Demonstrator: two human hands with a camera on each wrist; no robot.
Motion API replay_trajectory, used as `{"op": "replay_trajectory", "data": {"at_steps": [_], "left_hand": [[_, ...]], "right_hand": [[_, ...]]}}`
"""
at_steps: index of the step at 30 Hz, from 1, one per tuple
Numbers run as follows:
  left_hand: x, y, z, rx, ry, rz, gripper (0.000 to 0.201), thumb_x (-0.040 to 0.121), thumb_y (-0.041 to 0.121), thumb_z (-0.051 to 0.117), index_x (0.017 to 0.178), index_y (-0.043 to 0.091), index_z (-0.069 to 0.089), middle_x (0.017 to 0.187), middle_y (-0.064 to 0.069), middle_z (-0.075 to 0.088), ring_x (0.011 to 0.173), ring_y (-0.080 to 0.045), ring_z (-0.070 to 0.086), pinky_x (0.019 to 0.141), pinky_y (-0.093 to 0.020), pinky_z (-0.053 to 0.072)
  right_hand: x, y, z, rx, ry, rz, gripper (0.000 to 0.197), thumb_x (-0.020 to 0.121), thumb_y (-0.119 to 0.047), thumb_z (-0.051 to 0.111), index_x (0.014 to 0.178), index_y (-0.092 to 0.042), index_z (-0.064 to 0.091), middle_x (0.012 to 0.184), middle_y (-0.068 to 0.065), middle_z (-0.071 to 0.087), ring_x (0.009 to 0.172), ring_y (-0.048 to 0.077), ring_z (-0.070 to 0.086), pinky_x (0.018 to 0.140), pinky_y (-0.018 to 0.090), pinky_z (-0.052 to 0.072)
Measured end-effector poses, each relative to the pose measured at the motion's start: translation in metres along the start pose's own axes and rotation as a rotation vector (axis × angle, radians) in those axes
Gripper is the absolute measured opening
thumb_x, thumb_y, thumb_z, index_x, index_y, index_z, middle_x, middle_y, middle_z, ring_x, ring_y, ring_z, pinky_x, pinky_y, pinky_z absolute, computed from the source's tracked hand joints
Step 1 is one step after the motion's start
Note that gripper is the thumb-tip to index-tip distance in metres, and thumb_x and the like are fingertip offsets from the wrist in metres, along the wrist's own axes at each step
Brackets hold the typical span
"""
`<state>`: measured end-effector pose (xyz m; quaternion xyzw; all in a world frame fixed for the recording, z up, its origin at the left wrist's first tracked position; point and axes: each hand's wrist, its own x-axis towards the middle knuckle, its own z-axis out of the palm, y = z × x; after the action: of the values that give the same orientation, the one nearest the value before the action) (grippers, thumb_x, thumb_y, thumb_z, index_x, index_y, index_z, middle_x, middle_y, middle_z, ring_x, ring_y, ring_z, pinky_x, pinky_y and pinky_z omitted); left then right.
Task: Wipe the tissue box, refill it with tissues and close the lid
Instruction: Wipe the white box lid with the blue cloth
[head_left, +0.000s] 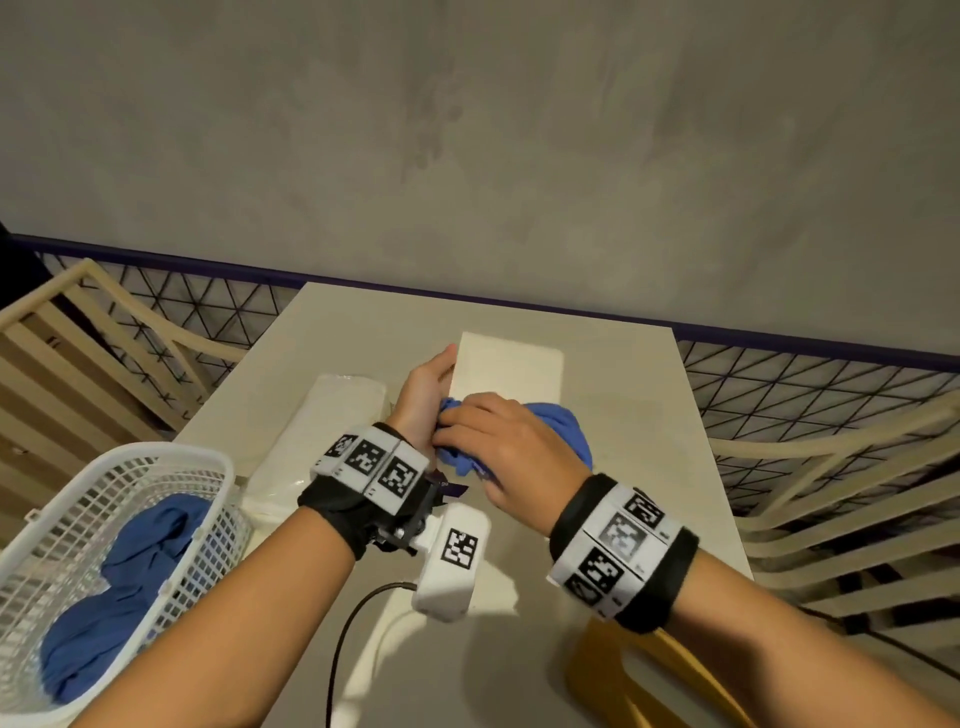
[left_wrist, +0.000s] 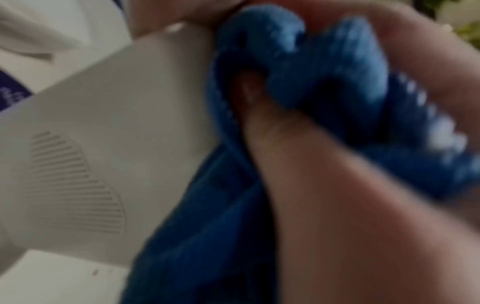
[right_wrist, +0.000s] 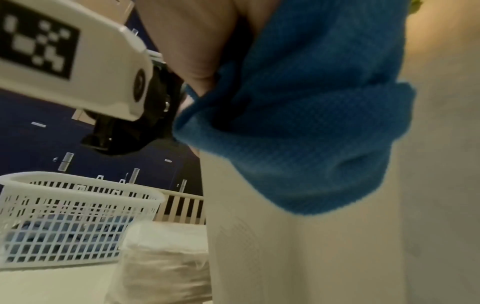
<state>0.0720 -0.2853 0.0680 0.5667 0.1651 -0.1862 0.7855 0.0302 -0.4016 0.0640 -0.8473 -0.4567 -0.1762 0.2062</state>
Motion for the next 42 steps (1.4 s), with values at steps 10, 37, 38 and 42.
{"op": "replay_trajectory", "data": {"at_steps": [10,37,38,42], "left_hand": [[-0.013,0.006,-0.012,-0.006,0.090,-0.011,0.052,0.091,0.050,0.038,0.113,0.008,0.059,0.110,-0.014,0.069,0.108,-0.028,0.059,0.094,-0.040,0.045],[-0.030,-0.021,0.006,0.194,0.187,0.513,0.038,0.097,0.031,0.039,0.067,0.014,0.054,0.068,-0.004,0.059,0.066,-0.014,0.057,0.058,-0.012,0.046],[-0.031,-0.020,0.005,0.133,0.134,0.510,0.038,0.097,0.031,0.039,0.069,0.014,0.057,0.069,-0.004,0.063,0.069,-0.016,0.061,0.066,-0.019,0.049],[-0.038,-0.004,0.008,-0.117,-0.154,0.231,0.075,0.091,0.058,0.024,0.053,0.012,0.069,0.050,-0.002,0.068,0.047,-0.013,0.065,0.052,-0.018,0.049]], "right_hand": [[-0.018,0.021,-0.022,-0.134,-0.203,-0.175,0.031,0.061,0.006,0.071,0.088,-0.009,0.071,0.096,0.007,0.073,0.086,0.028,0.065,0.075,0.033,0.055],[-0.020,0.060,-0.009,0.748,0.544,0.953,0.018,0.090,-0.001,0.052,0.102,-0.008,0.063,0.096,0.004,0.064,0.091,0.016,0.058,0.074,0.008,0.047],[-0.021,0.057,-0.010,0.876,0.607,0.999,0.018,0.090,0.001,0.051,0.096,-0.012,0.063,0.090,0.002,0.064,0.084,0.016,0.059,0.072,0.012,0.048],[-0.021,0.053,-0.022,1.205,0.804,1.014,0.021,0.091,0.001,0.049,0.087,-0.016,0.061,0.084,0.007,0.062,0.077,0.016,0.059,0.072,0.025,0.049]]}}
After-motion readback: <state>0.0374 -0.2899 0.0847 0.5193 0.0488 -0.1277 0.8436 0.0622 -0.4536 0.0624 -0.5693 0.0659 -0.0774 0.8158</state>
